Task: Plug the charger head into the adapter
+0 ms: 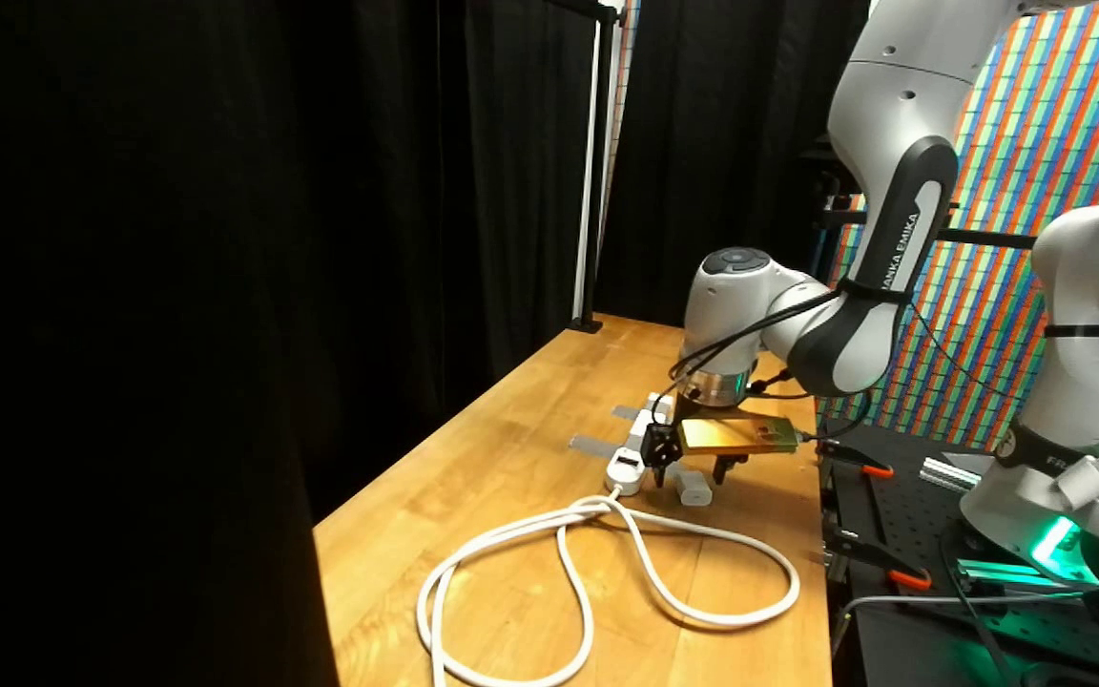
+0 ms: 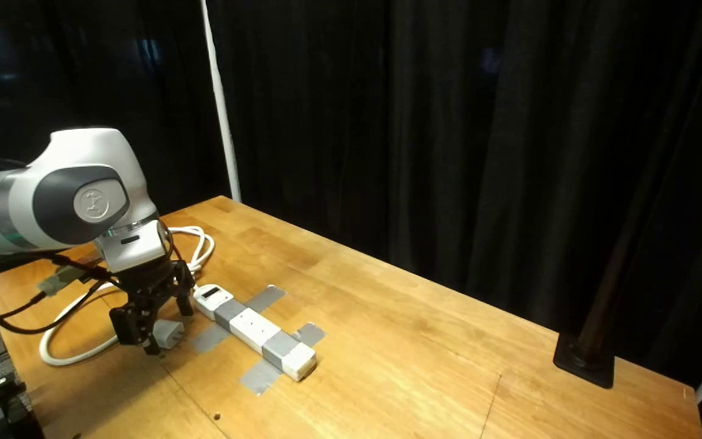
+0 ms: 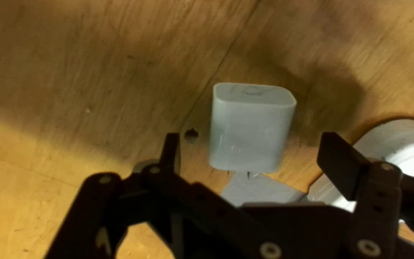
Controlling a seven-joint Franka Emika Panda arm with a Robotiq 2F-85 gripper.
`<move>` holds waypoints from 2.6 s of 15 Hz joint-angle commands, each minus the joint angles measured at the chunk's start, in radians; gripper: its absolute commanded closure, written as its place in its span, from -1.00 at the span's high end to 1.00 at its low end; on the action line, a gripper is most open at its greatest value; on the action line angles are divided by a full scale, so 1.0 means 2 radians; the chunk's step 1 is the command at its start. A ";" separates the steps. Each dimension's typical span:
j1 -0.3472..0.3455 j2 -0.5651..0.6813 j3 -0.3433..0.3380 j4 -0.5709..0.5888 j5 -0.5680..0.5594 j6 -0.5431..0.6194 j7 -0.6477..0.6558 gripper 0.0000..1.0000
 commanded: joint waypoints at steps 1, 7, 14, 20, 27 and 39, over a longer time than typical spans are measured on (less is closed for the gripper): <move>-0.028 -0.005 0.013 -0.019 0.006 0.052 -0.021 0.39; -0.085 0.004 0.074 -0.022 0.035 0.043 -0.033 -0.43; -0.132 0.008 0.159 -0.019 0.140 0.020 -0.107 0.83; -0.064 -0.004 0.099 -0.010 0.198 -0.013 -0.138 -0.18; -0.079 -0.015 0.116 -0.002 0.222 -0.041 -0.205 -0.55; -0.419 -0.082 0.350 0.042 0.473 -0.198 -0.639 -0.55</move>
